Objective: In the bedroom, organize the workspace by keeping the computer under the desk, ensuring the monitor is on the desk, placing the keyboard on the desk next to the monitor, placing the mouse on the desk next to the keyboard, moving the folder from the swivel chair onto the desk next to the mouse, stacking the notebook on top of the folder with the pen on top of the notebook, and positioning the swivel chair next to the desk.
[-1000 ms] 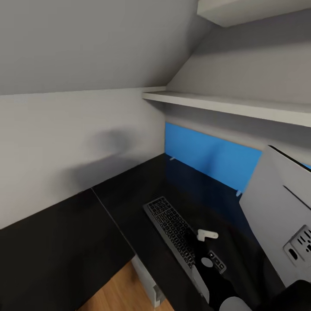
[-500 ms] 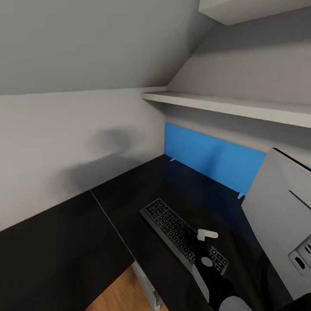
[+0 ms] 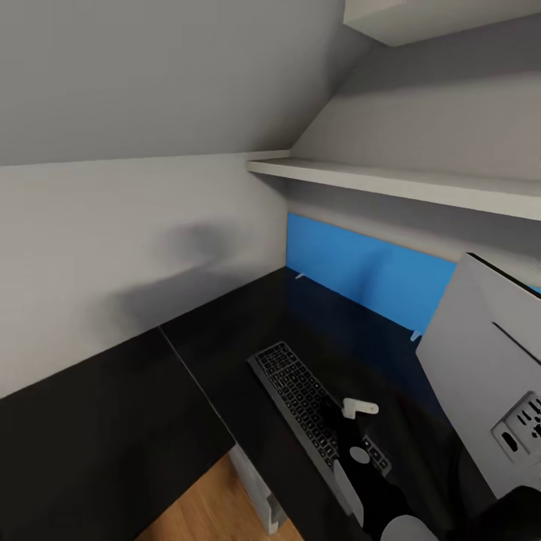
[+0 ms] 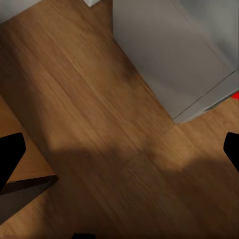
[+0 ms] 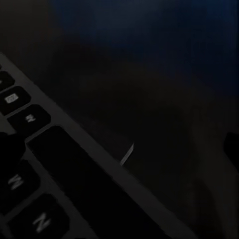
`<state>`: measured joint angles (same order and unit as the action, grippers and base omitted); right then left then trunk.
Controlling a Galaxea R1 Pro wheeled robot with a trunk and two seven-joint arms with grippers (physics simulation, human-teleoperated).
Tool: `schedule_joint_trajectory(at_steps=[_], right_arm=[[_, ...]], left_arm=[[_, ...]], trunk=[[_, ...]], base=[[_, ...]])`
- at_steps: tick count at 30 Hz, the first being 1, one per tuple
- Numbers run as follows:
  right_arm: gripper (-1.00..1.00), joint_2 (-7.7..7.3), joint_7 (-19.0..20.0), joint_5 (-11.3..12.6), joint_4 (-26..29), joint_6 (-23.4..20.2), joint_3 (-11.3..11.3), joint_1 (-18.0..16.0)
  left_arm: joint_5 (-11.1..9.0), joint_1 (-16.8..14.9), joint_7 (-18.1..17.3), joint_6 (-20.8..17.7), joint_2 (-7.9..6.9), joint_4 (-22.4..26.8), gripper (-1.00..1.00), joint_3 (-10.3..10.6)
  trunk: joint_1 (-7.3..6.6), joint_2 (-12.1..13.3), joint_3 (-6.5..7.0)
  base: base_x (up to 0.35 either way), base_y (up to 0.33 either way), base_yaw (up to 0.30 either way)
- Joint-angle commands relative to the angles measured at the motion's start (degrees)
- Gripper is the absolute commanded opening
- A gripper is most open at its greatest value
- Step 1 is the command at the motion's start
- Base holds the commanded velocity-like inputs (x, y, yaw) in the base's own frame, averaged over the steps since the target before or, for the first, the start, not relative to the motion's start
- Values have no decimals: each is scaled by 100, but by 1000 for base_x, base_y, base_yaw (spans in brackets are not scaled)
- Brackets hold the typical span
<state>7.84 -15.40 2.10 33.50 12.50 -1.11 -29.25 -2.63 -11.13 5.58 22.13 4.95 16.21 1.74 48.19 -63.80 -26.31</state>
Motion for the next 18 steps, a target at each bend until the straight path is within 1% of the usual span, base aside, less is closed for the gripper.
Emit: schedule_joint_trajectory(at_steps=[1, 18], right_arm=[[100, -2, -33, 71, -221, 25, -3, -2], [100, -2, -7, 79, -229, 24, -1, -2]], left_arm=[[-27, -3, 23, 19, -1, -3, 100, 20], [-36, -3, 30, 19, -3, -3, 100, 20]], trunk=[[-1, -3, -6], [-1, -3, -6]], base=[[-53, 0, 0], [-8, 0, 0]])
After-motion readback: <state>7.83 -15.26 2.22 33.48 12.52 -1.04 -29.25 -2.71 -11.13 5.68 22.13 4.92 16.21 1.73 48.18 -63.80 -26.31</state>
